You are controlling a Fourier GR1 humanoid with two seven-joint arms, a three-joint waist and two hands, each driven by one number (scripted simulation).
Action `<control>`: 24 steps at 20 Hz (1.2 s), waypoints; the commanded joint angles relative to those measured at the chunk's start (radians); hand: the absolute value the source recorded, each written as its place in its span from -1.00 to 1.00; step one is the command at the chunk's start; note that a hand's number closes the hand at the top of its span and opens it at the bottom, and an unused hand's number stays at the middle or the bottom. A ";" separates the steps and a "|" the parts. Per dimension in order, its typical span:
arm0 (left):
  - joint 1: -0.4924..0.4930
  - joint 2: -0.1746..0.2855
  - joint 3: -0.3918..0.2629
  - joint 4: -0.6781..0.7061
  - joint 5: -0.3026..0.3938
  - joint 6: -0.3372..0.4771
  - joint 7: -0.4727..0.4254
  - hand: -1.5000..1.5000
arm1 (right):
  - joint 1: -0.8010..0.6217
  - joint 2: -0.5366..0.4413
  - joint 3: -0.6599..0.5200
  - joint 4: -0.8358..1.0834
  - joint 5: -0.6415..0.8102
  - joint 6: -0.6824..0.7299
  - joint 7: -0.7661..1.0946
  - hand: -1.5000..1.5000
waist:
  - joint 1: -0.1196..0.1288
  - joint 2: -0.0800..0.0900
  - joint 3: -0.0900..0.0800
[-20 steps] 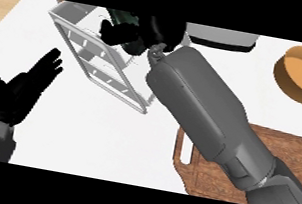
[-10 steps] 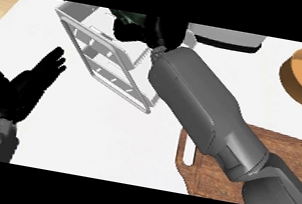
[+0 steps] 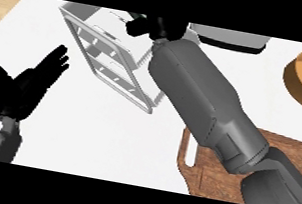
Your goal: Pick the eggplant from the cutting board and place it in the tiered basket
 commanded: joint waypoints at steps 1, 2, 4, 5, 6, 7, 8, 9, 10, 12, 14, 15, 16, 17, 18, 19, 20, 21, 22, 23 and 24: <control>-0.019 0.009 0.027 0.037 0.012 -0.013 -0.023 0.00 | -0.007 0.000 -0.036 -0.024 -0.092 -0.050 -0.037 -1.00 | -0.009 -0.001 0.000; 0.010 0.030 0.024 -0.030 0.022 -0.020 0.041 0.00 | 0.020 0.000 -0.036 -0.058 -0.109 -0.109 -0.025 -1.00 | 0.001 -0.005 0.001; 0.024 -0.035 -0.029 0.013 -0.031 0.014 -0.027 0.00 | 0.021 0.000 -0.049 -0.081 -0.161 -0.138 -0.017 -1.00 | -0.003 -0.003 0.000; 0.015 0.010 0.018 -0.026 0.013 -0.013 -0.002 0.00 | 0.013 0.000 -0.115 -0.053 -0.171 -0.155 -0.104 -1.00 | -0.004 -0.001 0.001; 0.003 -0.010 0.003 -0.004 -0.012 0.016 0.011 0.00 | 0.016 0.000 -0.156 -0.084 -0.209 -0.161 -0.135 -1.00 | -0.009 0.002 0.001; 0.060 0.012 0.015 -0.037 0.014 -0.023 -0.005 0.00 | 0.025 0.000 -0.178 -0.112 -0.232 -0.148 -0.126 -1.00 | -0.019 -0.008 0.002; 0.017 -0.014 0.007 0.009 -0.012 0.006 -0.036 0.00 | 0.043 0.000 -0.172 -0.149 -0.250 -0.196 -0.132 -1.00 | -0.029 -0.007 0.001; 0.033 -0.026 -0.004 -0.033 -0.017 0.031 0.018 0.00 | 0.050 -0.003 -0.233 -0.135 -0.247 -0.193 -0.209 -1.00 | -0.038 -0.008 0.002; 0.094 -0.025 -0.015 -0.030 -0.036 0.020 -0.037 0.00 | 0.095 0.000 -0.228 -0.192 -0.277 -0.234 -0.216 -1.00 | -0.034 -0.010 0.002; 0.036 -0.010 0.015 -0.030 -0.017 0.030 0.016 0.00 | 0.093 0.000 -0.279 -0.203 -0.314 -0.251 -0.244 -1.00 | -0.041 -0.010 0.002; 0.063 -0.013 0.009 -0.027 -0.027 0.021 -0.021 0.00 | 0.076 -0.038 -0.333 -0.205 -0.308 -0.242 -0.275 -1.00 | -0.052 -0.013 0.001; 0.128 -0.025 -0.009 -0.099 -0.014 0.016 0.002 0.00 | 0.133 -0.066 -0.349 -0.246 -0.324 -0.229 -0.305 -1.00 | -0.052 -0.017 0.002; 0.098 -0.001 0.033 -0.015 -0.021 0.010 -0.055 0.00 | 0.159 -0.076 -0.340 -0.286 -0.310 -0.233 -0.294 -1.00 | -0.071 -0.019 0.001; 0.068 0.006 0.036 -0.043 0.000 0.008 0.015 0.00 | 0.116 -0.083 -0.361 -0.237 -0.295 -0.257 -0.286 -1.00 | -0.063 -0.017 0.001; 0.099 0.005 0.040 -0.084 0.011 0.004 0.003 0.00 | 0.187 -0.101 -0.370 -0.324 -0.311 -0.260 -0.319 -1.00 | -0.071 -0.021 0.002; 0.108 -0.013 0.021 -0.069 -0.021 0.023 -0.016 0.00 | 0.180 -0.133 -0.384 -0.309 -0.307 -0.240 -0.288 -1.00 | -0.073 -0.021 0.001; 0.091 -0.005 0.029 -0.077 -0.007 0.026 0.043 0.00 | 0.225 -0.170 -0.378 -0.376 -0.309 -0.219 -0.265 -1.00 | -0.088 -0.026 0.002; 0.068 0.024 0.068 -0.027 0.020 -0.014 -0.005 0.00 | 0.236 -0.163 -0.385 -0.401 -0.306 -0.236 -0.250 -1.00 | -0.087 -0.024 0.001; 0.106 -0.015 0.027 -0.011 -0.026 0.012 -0.041 0.00 | 0.242 -0.211 -0.386 -0.415 -0.296 -0.207 -0.209 -1.00 | -0.091 -0.025 0.001; 0.108 0.002 0.060 -0.045 0.014 0.008 0.006 0.00 | 0.289 -0.251 -0.401 -0.461 -0.308 -0.185 -0.218 -1.00 | -0.092 -0.027 0.001; 0.110 0.007 0.051 -0.044 -0.014 0.014 -0.007 0.00 | 0.369 -0.260 -0.406 -0.514 -0.321 -0.177 -0.255 -1.00 | -0.093 -0.025 0.002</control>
